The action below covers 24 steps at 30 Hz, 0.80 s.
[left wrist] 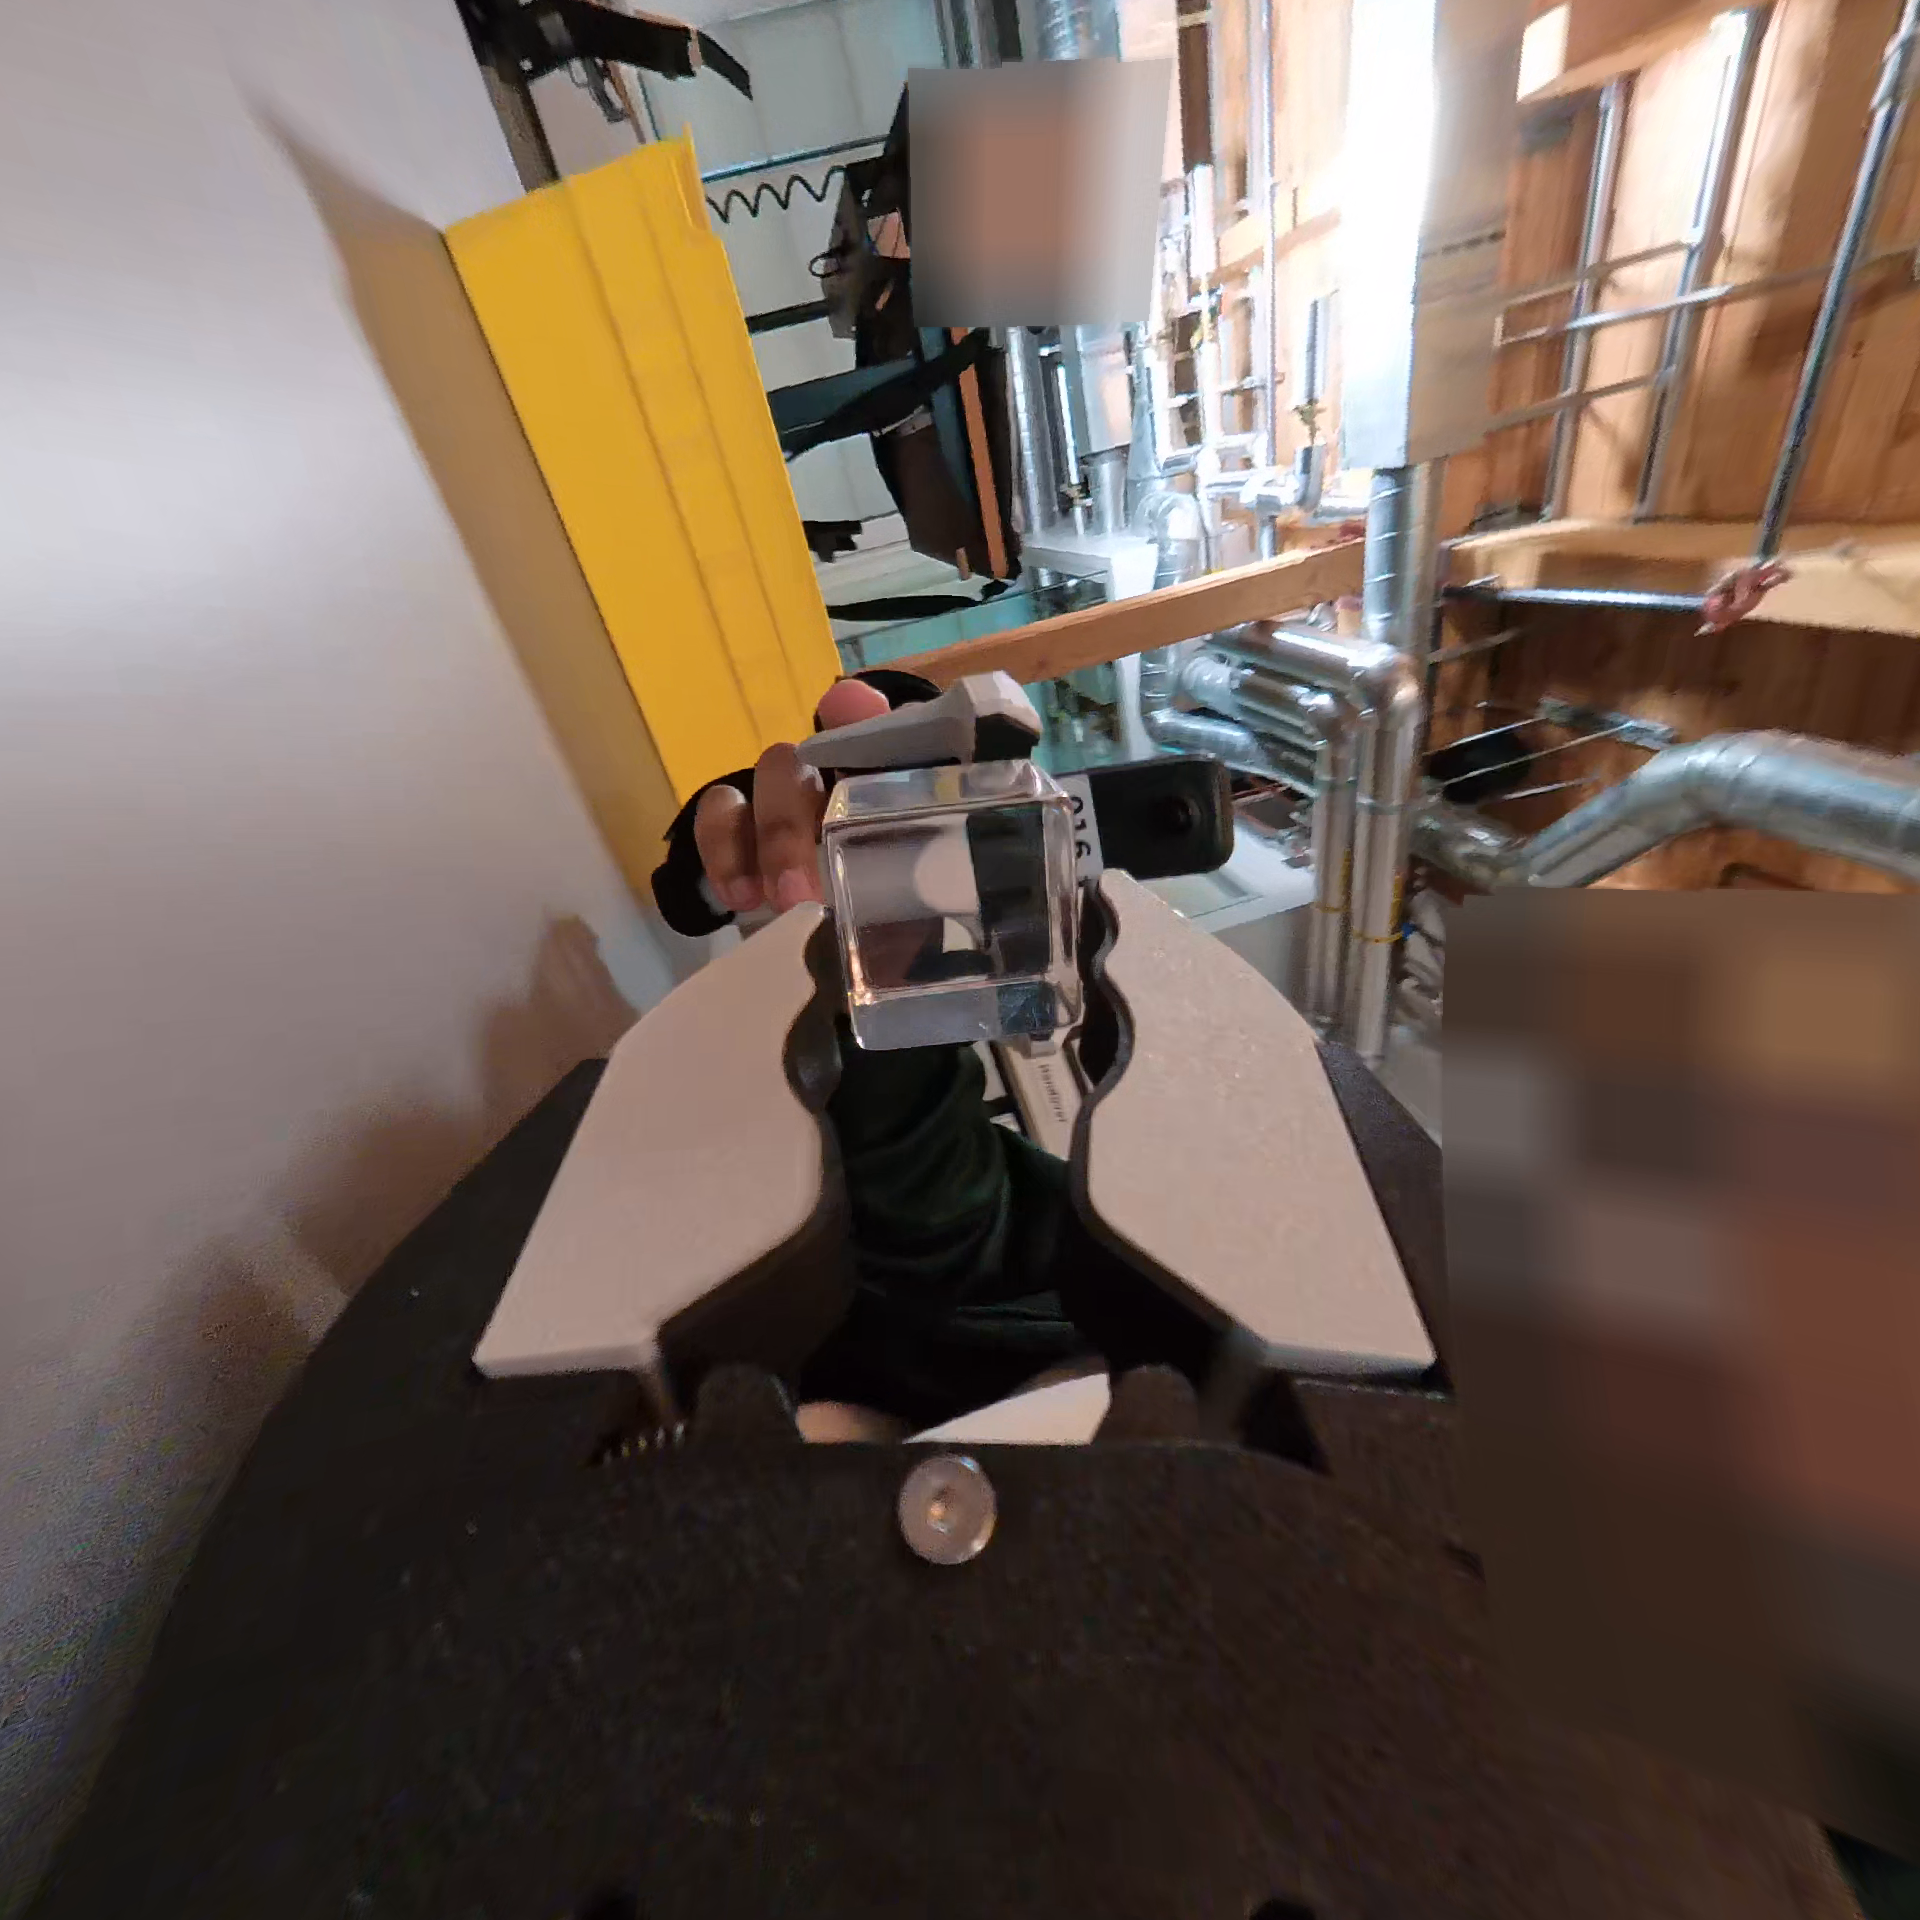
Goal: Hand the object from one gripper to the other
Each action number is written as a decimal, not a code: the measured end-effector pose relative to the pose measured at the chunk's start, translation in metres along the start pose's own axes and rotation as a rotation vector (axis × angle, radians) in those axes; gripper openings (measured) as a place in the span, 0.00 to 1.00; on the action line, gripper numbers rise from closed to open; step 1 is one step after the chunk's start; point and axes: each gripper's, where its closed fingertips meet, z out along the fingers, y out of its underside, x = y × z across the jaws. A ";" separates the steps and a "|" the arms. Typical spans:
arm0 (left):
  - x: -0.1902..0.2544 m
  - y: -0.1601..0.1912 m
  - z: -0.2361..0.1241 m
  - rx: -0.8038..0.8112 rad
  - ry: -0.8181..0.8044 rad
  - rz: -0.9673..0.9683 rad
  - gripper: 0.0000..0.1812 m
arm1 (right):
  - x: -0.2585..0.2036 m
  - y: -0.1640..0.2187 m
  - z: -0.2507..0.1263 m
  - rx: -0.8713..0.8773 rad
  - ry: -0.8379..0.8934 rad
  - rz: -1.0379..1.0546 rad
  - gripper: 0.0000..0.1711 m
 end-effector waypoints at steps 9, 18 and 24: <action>-0.003 0.019 0.008 -0.080 0.071 -0.107 0.25 | -0.012 0.007 0.011 -0.044 -0.019 -0.036 0.30; 0.008 0.023 0.003 -0.083 0.129 -0.087 0.24 | -0.015 0.011 0.020 -0.088 -0.087 -0.021 0.27; 0.026 0.000 -0.023 0.116 0.159 0.057 0.42 | -0.016 -0.004 0.033 -0.016 -0.153 0.110 0.27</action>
